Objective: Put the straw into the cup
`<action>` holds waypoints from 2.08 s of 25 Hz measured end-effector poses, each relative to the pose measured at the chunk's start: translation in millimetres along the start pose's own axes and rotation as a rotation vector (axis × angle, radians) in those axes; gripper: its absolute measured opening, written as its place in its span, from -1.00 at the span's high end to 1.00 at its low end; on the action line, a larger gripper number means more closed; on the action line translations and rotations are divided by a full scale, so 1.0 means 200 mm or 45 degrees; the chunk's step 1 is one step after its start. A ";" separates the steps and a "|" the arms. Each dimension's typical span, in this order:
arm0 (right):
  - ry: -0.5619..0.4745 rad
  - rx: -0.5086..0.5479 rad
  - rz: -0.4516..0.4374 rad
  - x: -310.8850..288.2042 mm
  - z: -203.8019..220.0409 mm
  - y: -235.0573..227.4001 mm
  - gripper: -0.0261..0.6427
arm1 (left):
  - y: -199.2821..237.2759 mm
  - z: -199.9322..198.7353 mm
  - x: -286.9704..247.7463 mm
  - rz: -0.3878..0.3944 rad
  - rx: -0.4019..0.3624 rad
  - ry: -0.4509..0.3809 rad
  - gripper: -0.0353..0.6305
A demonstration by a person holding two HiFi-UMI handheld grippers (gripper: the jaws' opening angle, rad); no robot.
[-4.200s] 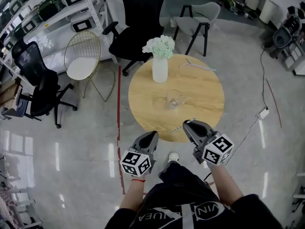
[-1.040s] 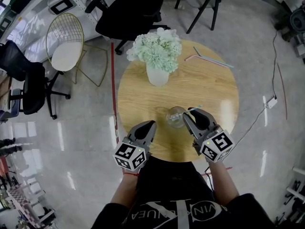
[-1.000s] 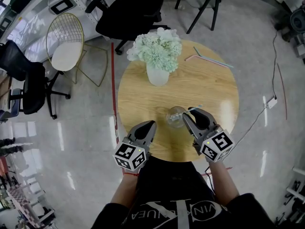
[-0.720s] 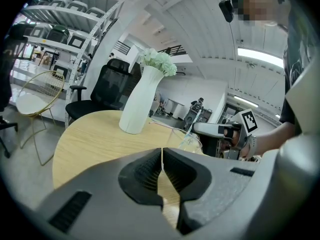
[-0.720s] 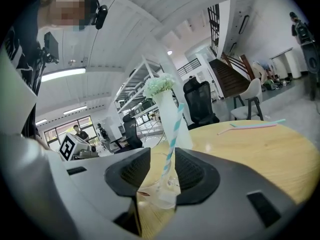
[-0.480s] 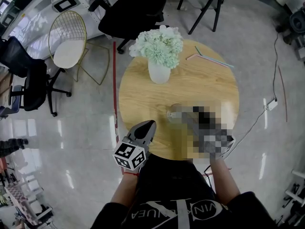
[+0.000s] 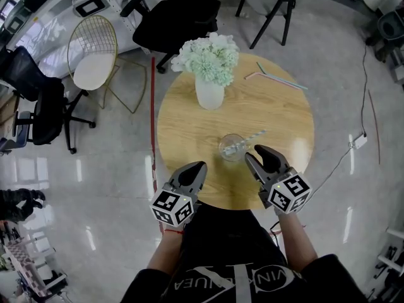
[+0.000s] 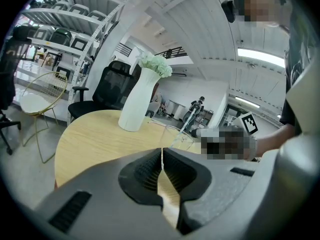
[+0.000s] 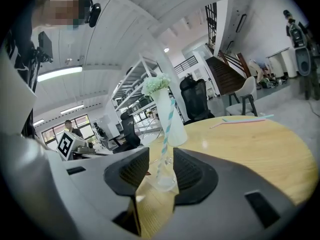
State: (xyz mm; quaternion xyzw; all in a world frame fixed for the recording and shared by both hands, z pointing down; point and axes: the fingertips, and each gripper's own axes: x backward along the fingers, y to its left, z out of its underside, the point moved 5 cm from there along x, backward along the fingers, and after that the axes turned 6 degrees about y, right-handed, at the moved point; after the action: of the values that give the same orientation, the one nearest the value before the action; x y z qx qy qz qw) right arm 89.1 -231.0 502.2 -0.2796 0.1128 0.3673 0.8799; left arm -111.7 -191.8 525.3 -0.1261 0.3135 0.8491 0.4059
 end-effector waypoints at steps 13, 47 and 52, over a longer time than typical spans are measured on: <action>0.000 0.134 -0.092 0.10 0.04 0.18 0.90 | -0.15 -0.02 0.04 0.040 -0.038 -0.065 0.84; -0.019 0.216 -0.163 0.34 0.10 0.45 0.91 | -0.47 0.01 0.21 0.081 -0.126 -0.172 0.84; -0.032 0.228 -0.194 0.37 0.11 0.49 0.91 | -0.51 0.02 0.25 0.068 -0.135 -0.179 0.84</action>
State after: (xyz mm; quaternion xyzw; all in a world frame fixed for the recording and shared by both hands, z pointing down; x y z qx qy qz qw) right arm 72.1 -119.5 450.3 -0.2031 0.1124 0.2914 0.9280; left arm -64.5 -111.0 461.4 -0.0789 0.2422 0.8818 0.3968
